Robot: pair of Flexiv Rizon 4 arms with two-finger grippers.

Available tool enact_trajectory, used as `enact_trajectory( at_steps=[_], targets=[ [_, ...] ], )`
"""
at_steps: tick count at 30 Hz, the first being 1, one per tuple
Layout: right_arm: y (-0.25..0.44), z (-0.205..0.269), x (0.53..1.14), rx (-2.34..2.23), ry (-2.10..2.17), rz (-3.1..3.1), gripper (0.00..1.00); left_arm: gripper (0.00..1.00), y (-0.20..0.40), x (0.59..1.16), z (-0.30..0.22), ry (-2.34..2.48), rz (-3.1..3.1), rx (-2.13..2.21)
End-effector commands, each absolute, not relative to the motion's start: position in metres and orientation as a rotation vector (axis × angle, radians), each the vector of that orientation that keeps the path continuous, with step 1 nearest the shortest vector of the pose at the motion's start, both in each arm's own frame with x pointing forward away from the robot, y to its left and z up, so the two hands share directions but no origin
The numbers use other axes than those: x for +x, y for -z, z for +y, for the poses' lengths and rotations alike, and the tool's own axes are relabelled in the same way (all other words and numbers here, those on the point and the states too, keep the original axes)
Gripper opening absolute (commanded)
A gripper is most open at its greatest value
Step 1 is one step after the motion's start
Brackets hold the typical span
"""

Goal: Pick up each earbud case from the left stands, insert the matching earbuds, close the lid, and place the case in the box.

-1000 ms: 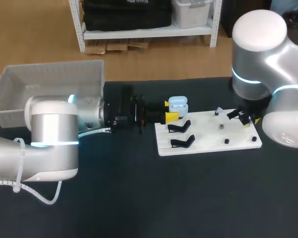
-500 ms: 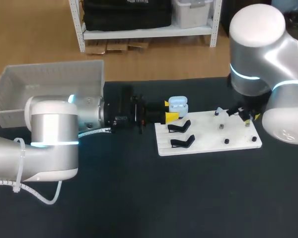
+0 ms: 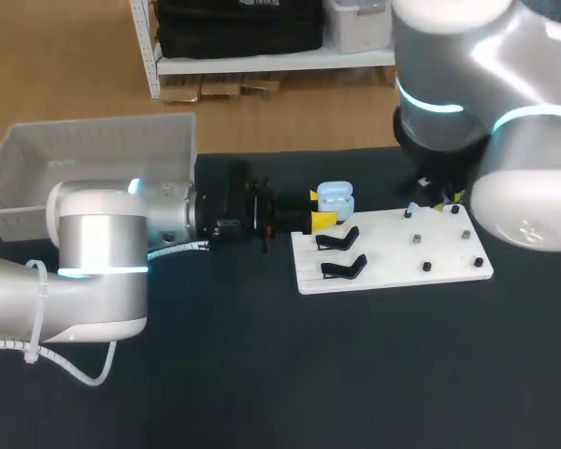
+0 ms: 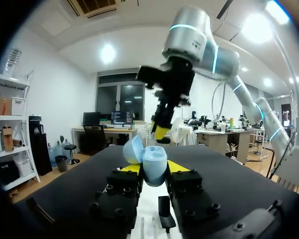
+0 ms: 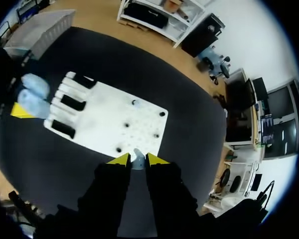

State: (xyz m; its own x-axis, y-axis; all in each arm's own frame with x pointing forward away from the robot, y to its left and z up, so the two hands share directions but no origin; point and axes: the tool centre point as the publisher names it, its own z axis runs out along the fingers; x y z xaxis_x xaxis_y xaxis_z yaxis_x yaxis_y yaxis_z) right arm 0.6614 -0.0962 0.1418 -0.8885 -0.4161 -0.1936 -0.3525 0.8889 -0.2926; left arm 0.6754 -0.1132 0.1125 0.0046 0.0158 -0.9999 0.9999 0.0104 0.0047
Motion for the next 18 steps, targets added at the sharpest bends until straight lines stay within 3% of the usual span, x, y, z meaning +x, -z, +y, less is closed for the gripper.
enact_trajectory(
  at_steps=[1,12,18],
  targets=[
    [-0.178,-0.071,0.648,-0.565,0.349,2.836,0.00,0.00,-0.111,0.674,-0.113,1.185,1.218,1.209],
    [-0.182,0.004,0.629,-0.654,0.304,2.809,0.00,0.00,-0.111,0.674,-0.113,1.185,1.218,1.209],
    [-0.181,0.008,0.629,-0.653,0.301,2.809,0.00,0.00,-0.111,0.674,-0.113,1.185,1.218,1.209]
  ],
)
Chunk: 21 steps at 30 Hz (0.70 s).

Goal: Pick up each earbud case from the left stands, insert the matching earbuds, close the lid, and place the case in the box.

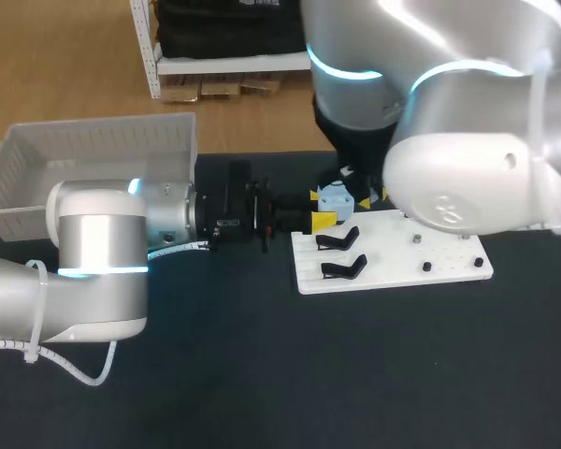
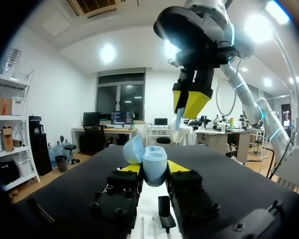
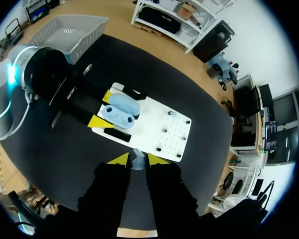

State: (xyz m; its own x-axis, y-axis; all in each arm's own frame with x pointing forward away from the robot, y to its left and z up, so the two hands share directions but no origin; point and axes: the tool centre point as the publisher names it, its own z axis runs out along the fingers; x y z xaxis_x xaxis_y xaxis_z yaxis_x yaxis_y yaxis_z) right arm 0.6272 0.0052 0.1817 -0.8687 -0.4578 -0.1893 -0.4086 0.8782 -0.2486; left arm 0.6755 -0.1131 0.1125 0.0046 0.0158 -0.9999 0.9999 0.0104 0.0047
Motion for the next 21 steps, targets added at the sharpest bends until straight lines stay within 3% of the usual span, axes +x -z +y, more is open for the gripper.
enact_trajectory(
  at_steps=[1,10,21],
  targets=[
    [-0.181,0.008,0.629,-0.653,0.301,2.809,0.00,0.00,-0.111,0.674,-0.113,1.185,1.218,1.209],
    [-0.183,0.013,0.627,-0.631,0.328,2.807,0.00,0.00,-0.111,0.674,-0.113,1.185,1.218,1.209],
    [-0.200,0.036,0.645,0.301,0.252,2.989,0.00,0.00,-0.111,0.674,-0.113,1.185,1.218,1.209]
  ],
)
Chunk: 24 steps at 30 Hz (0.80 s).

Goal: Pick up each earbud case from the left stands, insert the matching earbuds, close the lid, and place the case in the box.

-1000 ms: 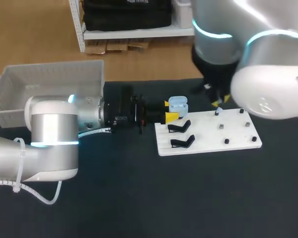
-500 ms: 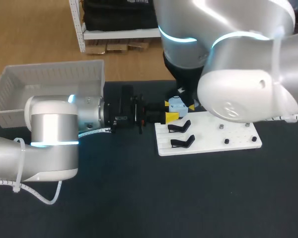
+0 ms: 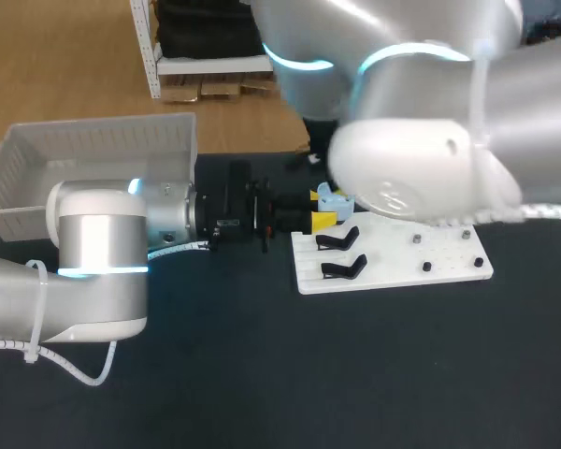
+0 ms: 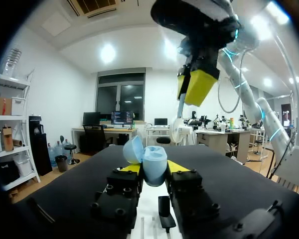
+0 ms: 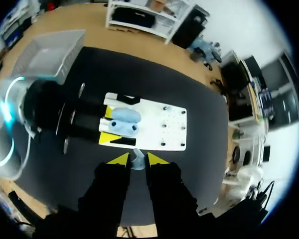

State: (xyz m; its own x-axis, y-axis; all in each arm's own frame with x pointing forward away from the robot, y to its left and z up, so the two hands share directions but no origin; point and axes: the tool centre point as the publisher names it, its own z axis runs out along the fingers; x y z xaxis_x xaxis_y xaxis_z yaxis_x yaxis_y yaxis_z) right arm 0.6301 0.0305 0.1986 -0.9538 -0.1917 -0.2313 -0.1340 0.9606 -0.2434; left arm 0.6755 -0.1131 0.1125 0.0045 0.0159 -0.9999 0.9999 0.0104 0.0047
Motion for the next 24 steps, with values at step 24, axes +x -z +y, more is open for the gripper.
enact_trajectory(
  at_steps=[24],
  targets=[
    [-0.190,0.022,0.647,0.566,0.104,3.015,0.00,0.00,-0.111,0.674,-0.113,1.185,1.218,1.209]
  ],
)
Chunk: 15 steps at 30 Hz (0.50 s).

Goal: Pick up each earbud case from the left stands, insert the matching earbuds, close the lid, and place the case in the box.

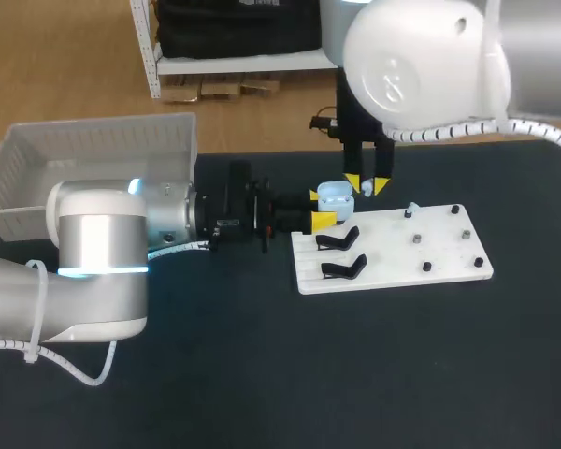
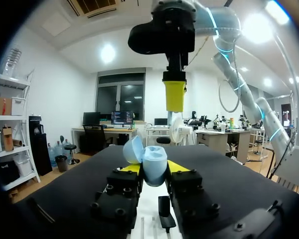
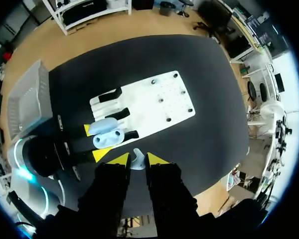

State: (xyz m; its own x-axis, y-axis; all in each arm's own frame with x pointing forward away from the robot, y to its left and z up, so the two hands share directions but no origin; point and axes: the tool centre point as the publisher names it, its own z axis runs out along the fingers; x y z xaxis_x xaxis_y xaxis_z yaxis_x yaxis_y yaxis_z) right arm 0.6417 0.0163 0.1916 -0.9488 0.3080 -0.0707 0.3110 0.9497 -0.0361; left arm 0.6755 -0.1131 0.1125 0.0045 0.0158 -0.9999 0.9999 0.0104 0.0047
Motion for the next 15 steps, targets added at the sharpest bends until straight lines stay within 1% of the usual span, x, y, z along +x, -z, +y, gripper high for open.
enact_trajectory(
  at_steps=[1,7,15],
  targets=[
    [-0.189,0.024,0.649,0.614,0.124,3.005,0.00,0.00,-0.111,0.674,-0.113,1.185,1.218,1.209],
    [-0.187,0.034,0.655,0.829,0.199,2.986,0.00,0.00,-0.111,0.674,-0.113,1.185,1.218,1.209],
    [-0.183,0.037,0.656,0.884,0.222,2.990,0.00,0.00,-0.111,0.674,-0.113,1.185,1.218,1.209]
  ],
)
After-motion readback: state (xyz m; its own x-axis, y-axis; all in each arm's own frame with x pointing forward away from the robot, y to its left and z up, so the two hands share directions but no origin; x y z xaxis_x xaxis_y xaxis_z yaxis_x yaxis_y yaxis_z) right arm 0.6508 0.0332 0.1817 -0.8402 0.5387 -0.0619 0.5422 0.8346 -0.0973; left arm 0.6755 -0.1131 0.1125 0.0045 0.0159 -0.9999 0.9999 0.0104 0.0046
